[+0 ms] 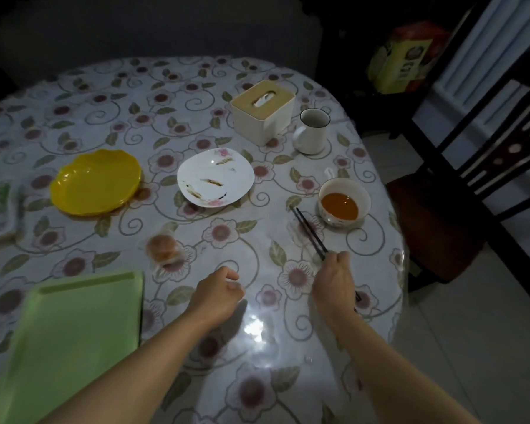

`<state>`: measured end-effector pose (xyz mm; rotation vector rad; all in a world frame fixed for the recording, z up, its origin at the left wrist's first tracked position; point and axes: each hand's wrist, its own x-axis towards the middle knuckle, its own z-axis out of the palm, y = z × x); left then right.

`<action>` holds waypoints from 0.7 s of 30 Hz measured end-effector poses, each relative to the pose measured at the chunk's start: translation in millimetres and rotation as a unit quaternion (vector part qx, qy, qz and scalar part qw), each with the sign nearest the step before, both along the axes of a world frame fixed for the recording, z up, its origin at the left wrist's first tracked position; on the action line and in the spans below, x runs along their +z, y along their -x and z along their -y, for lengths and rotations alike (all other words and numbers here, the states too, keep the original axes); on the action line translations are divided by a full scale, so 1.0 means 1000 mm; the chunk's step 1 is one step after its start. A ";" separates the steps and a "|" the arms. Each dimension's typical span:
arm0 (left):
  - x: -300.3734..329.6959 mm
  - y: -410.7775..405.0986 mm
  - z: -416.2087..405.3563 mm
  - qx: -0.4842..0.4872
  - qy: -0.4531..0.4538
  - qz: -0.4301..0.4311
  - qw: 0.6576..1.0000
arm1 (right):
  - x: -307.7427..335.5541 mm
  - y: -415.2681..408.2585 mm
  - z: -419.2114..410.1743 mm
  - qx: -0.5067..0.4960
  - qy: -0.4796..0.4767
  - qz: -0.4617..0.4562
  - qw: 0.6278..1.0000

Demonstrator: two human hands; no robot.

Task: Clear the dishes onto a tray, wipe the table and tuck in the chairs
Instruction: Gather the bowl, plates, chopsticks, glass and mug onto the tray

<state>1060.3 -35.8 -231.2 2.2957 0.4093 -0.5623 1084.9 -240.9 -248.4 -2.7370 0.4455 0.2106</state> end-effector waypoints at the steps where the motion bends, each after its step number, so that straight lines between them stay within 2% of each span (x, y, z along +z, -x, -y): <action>1: 0.000 -0.002 0.002 -0.002 -0.001 0.001 1.000 | 0.000 -0.007 0.007 -0.012 0.002 -0.005 1.000; 12: -0.006 -0.024 0.006 0.007 -0.010 -0.010 1.000 | -0.016 -0.025 0.030 -0.005 0.023 -0.081 0.996; 21: 0.008 -0.045 0.029 -0.008 0.011 -0.019 1.000 | 0.021 -0.030 0.038 0.032 -0.022 0.019 0.999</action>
